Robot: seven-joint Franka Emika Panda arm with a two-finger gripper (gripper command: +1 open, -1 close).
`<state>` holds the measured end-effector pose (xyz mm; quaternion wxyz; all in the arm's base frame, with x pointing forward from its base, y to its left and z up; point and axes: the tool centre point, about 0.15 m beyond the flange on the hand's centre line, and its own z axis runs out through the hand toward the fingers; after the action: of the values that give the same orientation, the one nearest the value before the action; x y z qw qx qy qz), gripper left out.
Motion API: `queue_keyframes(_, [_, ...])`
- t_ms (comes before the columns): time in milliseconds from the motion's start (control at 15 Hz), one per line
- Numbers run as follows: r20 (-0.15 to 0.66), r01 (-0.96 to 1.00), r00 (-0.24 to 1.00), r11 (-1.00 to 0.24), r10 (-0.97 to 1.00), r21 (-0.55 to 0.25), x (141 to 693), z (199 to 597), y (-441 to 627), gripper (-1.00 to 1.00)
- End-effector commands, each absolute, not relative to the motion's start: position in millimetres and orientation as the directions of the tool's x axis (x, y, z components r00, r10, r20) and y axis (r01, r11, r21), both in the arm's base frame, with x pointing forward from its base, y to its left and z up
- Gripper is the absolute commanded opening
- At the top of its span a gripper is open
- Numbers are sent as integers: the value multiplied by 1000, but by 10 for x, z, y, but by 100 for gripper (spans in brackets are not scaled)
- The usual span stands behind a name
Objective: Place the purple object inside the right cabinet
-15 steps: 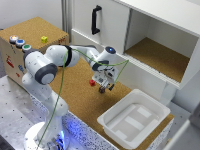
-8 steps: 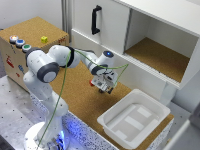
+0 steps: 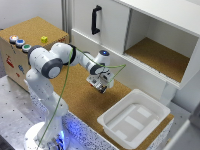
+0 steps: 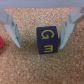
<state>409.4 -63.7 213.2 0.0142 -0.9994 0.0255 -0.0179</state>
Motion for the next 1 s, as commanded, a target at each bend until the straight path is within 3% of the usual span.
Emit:
queue_keyframes(0, [30, -82, 996, -996, -81, 32, 4025, 2029, -739, -100])
queue_keyframes(267, [72, -104, 992, -994, -102, 22, 4045, 2234, -852, -100])
queue_keyframes(600, [266, -133, 955, -991, -132, -16, 4254, 3330, -1220, -100])
queue_keyframes(933, [367, -191, 906, -978, -209, -85, 4555, 4103, -1828, -100])
